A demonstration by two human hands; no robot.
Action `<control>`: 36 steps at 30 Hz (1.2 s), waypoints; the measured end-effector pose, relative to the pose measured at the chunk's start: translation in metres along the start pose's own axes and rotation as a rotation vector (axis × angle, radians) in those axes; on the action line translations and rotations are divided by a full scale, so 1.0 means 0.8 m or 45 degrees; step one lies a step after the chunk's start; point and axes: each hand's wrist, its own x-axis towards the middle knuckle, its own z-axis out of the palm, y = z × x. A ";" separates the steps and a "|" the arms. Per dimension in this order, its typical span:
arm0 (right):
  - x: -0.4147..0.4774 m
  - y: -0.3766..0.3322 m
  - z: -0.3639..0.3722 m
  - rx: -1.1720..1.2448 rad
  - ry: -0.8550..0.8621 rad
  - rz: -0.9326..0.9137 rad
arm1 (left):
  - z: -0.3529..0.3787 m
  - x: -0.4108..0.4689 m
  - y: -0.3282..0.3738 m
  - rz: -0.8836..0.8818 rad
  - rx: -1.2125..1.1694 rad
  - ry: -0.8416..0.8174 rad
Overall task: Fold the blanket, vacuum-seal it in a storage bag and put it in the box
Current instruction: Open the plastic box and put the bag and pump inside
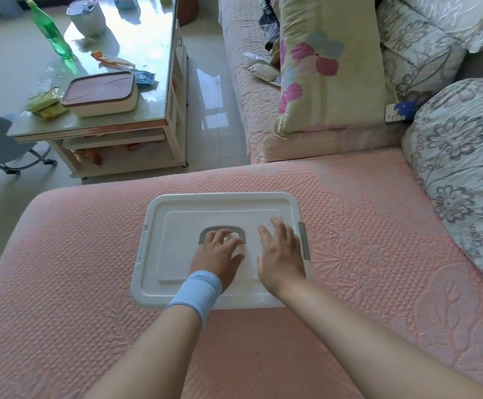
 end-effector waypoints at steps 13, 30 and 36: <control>0.013 -0.083 0.069 -0.188 -0.381 -0.424 | -0.019 -0.015 -0.159 -0.628 -0.481 0.141; 0.028 -0.098 0.068 -0.288 -0.434 -0.415 | -0.003 -0.020 -0.151 -0.869 -1.372 -0.064; 0.031 -0.096 0.074 -0.272 -0.453 -0.407 | -0.011 -0.027 -0.160 -0.918 -1.173 0.084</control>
